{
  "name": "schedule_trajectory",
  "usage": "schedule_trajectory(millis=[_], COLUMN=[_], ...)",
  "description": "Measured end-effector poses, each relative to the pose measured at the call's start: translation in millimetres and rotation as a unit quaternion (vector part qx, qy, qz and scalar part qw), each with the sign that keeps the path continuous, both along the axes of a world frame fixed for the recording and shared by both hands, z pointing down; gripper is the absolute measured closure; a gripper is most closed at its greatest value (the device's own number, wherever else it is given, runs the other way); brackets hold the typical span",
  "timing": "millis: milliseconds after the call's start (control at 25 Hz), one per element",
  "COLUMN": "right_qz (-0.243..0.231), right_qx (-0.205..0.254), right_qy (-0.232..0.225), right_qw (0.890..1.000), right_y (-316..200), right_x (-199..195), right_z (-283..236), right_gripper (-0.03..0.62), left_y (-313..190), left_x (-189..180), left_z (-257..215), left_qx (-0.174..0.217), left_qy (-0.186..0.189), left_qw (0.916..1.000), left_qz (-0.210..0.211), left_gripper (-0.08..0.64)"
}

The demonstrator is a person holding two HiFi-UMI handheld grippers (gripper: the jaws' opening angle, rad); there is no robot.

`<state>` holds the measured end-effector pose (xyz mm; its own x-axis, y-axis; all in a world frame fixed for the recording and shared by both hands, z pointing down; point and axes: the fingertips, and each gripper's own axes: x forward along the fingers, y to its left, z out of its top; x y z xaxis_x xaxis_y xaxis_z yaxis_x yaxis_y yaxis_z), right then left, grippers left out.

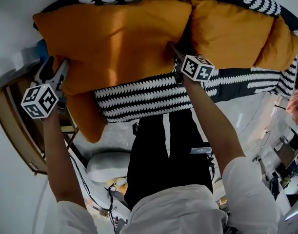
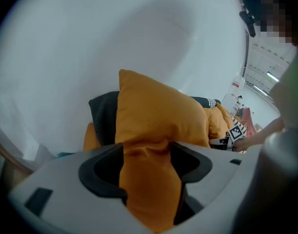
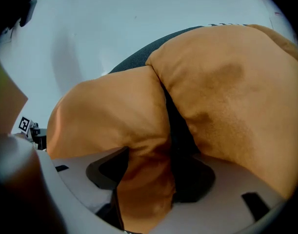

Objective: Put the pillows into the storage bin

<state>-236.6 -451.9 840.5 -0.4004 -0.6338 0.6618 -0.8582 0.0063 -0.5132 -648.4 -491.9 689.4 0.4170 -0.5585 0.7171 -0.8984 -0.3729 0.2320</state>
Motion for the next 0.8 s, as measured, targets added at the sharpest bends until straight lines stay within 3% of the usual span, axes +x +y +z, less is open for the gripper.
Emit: schedule_trajectory(millis=[240,400,600,680,800], right_qz=[-0.012,-0.024,-0.035,-0.05,-0.059], right_qx=[-0.009,-0.015,-0.012,0.0,0.013], right_qy=[-0.038,-0.061,-0.081,-0.069,-0.066], right_qw=[0.999,0.998,0.996,0.996,0.996], right_y=[-11.8,-21.6,-16.6,-10.6,0.9], right_x=[-12.8,-21.9,-29.8,-31.6,-28.8], right_z=[21.9,26.3,10.3,2.1,-6.4], right_gripper=[0.318,0.327,0.461,0.531,0.552], left_y=[-0.4,-2.7,5.6,14.8,28.7], left_x=[3.7,7.2,6.7,5.0,5.9], left_z=[18.2,16.4,6.4,1.8,-6.7], left_qx=[-0.027,-0.033,-0.001,0.011,0.019], left_qy=[0.003,0.013,0.05,0.046,0.03], left_qw=[0.9996,0.9994,0.9982,0.9983,0.999], left_qz=[-0.001,0.0,-0.032,-0.034,-0.028], left_gripper=[0.271,0.334,0.431,0.472,0.5])
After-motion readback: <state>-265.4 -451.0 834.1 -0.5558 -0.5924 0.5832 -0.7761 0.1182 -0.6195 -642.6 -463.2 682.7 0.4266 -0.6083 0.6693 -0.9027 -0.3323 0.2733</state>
